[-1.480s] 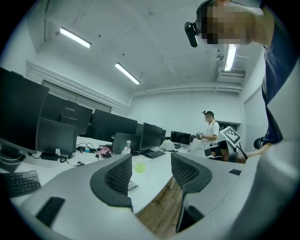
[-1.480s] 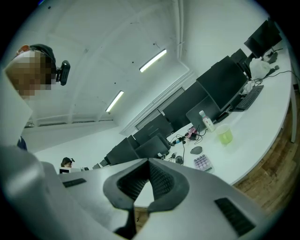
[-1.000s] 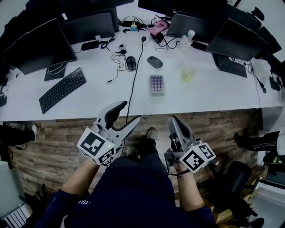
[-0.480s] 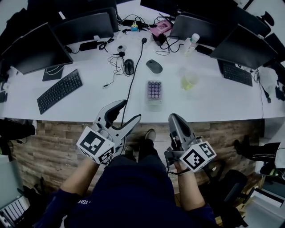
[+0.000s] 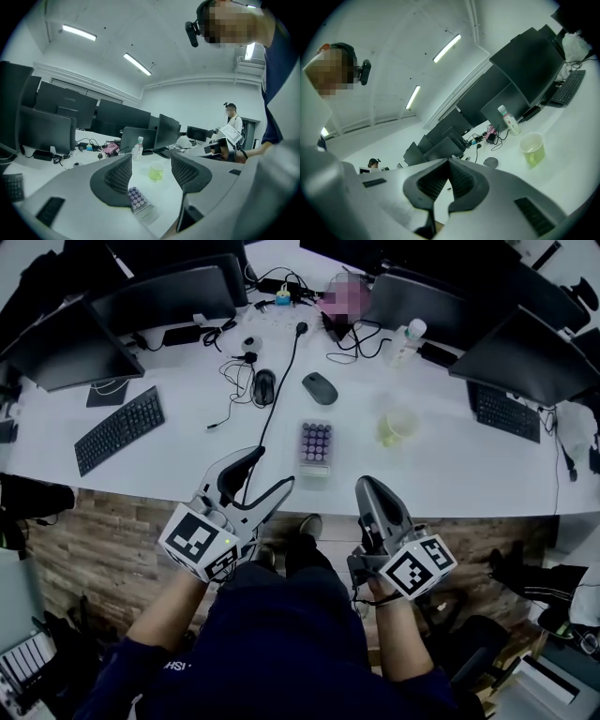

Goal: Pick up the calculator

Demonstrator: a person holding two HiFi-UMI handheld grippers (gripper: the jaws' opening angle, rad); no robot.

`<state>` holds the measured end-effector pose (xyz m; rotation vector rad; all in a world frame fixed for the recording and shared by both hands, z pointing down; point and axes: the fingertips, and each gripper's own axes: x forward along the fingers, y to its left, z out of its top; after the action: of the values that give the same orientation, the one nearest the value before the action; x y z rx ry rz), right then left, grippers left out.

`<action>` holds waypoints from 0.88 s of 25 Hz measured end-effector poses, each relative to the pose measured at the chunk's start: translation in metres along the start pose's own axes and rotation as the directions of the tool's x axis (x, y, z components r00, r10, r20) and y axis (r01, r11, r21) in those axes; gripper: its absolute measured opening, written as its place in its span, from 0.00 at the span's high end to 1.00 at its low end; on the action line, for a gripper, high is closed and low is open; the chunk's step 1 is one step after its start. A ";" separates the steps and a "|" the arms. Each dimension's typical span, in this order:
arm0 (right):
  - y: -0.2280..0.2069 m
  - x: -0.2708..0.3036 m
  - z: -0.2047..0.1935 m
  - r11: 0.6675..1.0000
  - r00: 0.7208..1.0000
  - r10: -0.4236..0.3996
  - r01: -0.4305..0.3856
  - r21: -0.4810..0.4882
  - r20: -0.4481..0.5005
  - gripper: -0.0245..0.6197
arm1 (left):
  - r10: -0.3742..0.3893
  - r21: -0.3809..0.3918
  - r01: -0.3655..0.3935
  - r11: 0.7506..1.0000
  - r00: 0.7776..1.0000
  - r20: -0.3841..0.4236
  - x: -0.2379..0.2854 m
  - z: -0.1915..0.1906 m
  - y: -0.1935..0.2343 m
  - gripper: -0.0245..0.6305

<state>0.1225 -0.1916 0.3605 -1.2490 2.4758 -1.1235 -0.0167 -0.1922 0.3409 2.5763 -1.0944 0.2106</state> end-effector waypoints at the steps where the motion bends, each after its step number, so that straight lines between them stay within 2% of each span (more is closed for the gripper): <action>1: -0.004 0.002 0.003 1.000 1.000 0.006 -0.006 0.001 -0.006 0.96 | 0.008 -0.003 -0.008 1.000 1.000 -0.004 0.005 -0.001 0.001 0.54; 13: -0.057 0.032 0.012 0.998 0.993 0.067 -0.066 0.020 -0.100 0.96 | 0.117 -0.083 -0.123 0.989 0.990 -0.074 0.048 -0.035 0.021 0.54; 22: -0.089 0.048 0.004 0.998 0.989 0.053 -0.049 0.037 -0.137 0.96 | 0.116 -0.149 -0.137 0.979 0.983 -0.140 0.072 -0.070 0.035 0.54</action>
<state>0.1498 -0.2632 0.4271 -1.1284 2.5602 -1.2734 0.0076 -0.2379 0.4339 2.3210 -1.1773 0.3056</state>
